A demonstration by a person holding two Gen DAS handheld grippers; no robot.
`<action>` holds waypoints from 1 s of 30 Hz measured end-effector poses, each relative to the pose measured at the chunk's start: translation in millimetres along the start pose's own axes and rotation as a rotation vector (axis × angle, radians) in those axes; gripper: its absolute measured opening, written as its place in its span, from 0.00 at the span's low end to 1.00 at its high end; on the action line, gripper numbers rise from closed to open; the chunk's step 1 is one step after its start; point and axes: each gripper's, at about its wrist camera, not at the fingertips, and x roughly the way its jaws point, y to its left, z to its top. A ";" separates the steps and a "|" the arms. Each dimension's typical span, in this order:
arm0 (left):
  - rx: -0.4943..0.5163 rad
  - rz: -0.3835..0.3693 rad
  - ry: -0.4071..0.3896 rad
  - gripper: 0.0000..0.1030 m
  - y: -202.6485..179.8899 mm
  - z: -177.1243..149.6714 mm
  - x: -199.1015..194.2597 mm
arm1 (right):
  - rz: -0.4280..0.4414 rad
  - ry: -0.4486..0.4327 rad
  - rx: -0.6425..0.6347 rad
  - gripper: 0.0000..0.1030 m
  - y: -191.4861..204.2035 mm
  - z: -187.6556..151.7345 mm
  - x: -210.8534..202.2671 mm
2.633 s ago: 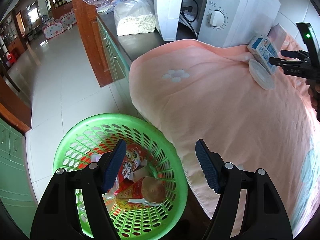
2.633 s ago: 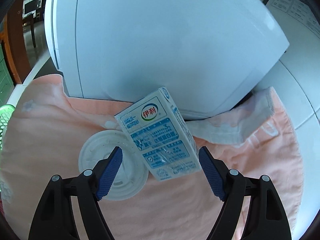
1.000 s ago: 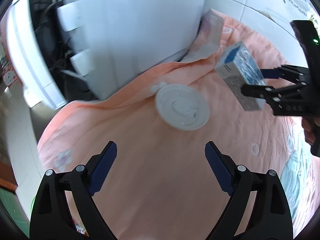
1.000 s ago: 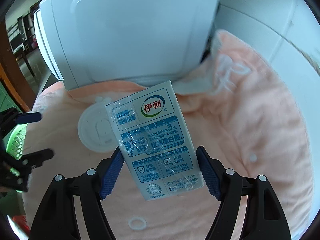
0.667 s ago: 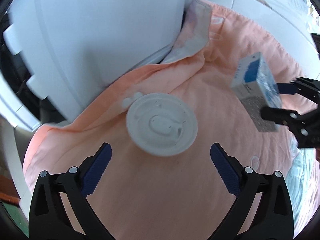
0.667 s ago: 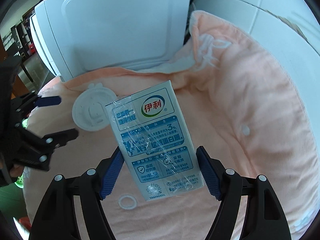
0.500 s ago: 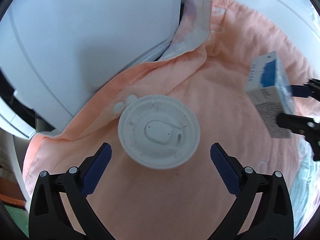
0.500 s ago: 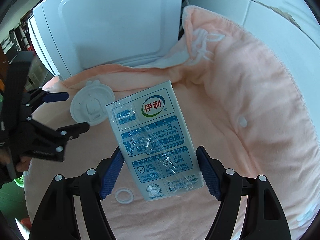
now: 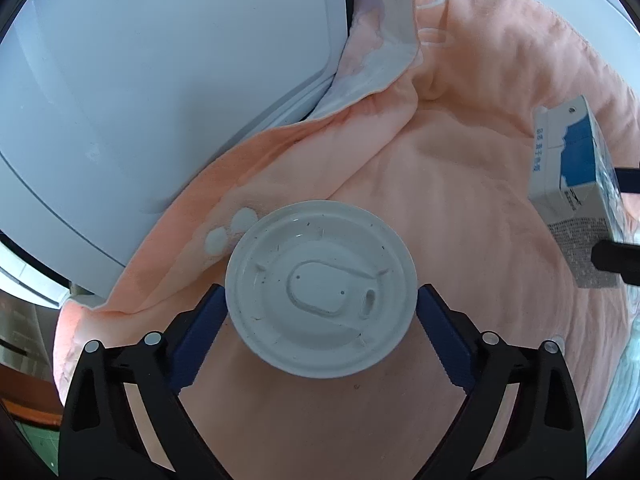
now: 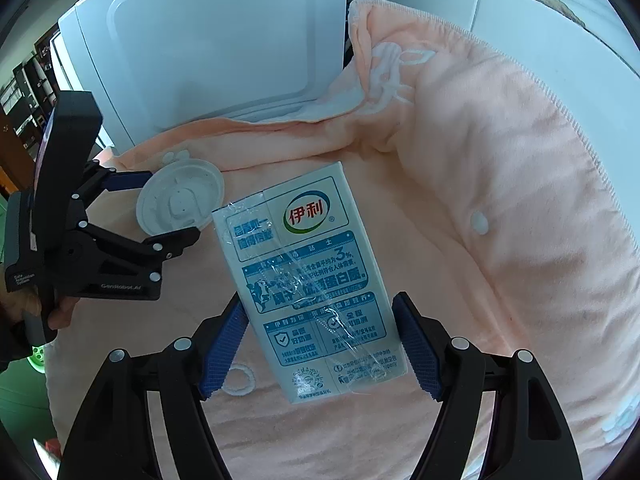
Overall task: Collect trash
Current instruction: 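Grasp the white cup lid with the left tool, then carry the lid and milk carton over the green basket with both tools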
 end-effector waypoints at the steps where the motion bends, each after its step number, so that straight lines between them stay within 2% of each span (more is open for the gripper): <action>1: -0.004 -0.002 -0.001 0.90 -0.7 1.8 1.3 | 0.001 0.001 -0.001 0.69 0.2 -0.1 0.6; 14: -0.027 -0.060 -0.001 0.90 4.7 2.2 5.2 | 0.001 0.000 -0.006 0.69 0.4 0.8 0.4; 30: -0.037 -0.058 0.009 0.90 13.5 -8.5 5.7 | 0.009 0.001 0.002 0.68 0.4 3.1 -0.3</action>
